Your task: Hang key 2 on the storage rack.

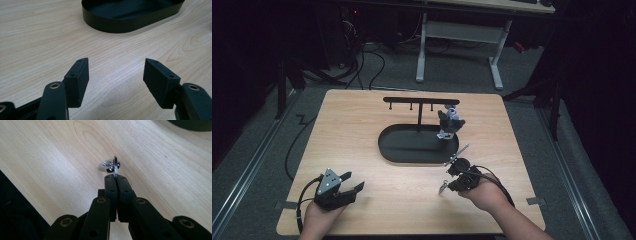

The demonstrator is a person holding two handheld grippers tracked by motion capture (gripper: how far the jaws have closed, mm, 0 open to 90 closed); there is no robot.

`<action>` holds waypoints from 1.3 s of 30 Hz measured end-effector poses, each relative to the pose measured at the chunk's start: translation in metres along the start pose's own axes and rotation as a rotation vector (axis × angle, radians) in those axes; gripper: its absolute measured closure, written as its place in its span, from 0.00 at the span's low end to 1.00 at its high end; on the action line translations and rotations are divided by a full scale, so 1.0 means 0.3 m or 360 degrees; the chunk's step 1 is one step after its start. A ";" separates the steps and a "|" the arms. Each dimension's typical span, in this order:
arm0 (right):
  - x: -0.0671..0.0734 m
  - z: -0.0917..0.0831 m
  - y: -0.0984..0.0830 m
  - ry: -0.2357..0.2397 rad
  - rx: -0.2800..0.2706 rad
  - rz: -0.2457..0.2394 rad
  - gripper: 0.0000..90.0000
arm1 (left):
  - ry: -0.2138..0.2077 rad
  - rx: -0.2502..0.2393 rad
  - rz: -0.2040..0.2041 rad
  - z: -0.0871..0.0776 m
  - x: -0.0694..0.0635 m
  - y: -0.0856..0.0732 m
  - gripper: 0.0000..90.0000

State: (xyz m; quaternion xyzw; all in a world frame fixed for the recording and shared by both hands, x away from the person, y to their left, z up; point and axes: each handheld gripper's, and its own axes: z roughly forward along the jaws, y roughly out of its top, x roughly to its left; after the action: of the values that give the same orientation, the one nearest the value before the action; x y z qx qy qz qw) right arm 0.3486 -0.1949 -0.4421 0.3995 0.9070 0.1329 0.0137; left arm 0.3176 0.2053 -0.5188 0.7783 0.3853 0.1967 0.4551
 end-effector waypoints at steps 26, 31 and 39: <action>-0.061 -0.195 0.130 -0.0035 0.0116 0.0068 0.99 | -0.0001 0.0000 -0.0009 0.000 0.002 -0.003 0.42; -0.062 -0.216 0.168 -0.0040 0.0121 0.0090 0.99 | -0.0001 0.0002 -0.0014 -0.001 0.006 -0.003 0.42; -0.092 -0.253 0.254 -0.0061 0.0094 0.0062 0.99 | -0.0003 0.0003 -0.0010 -0.001 0.007 -0.003 0.42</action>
State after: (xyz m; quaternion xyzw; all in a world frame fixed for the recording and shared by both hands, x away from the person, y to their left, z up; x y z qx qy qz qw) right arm 0.4124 -0.1832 -0.3518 0.4198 0.9021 0.0985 0.0167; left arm 0.3185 0.2073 -0.5195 0.7778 0.3873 0.1941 0.4553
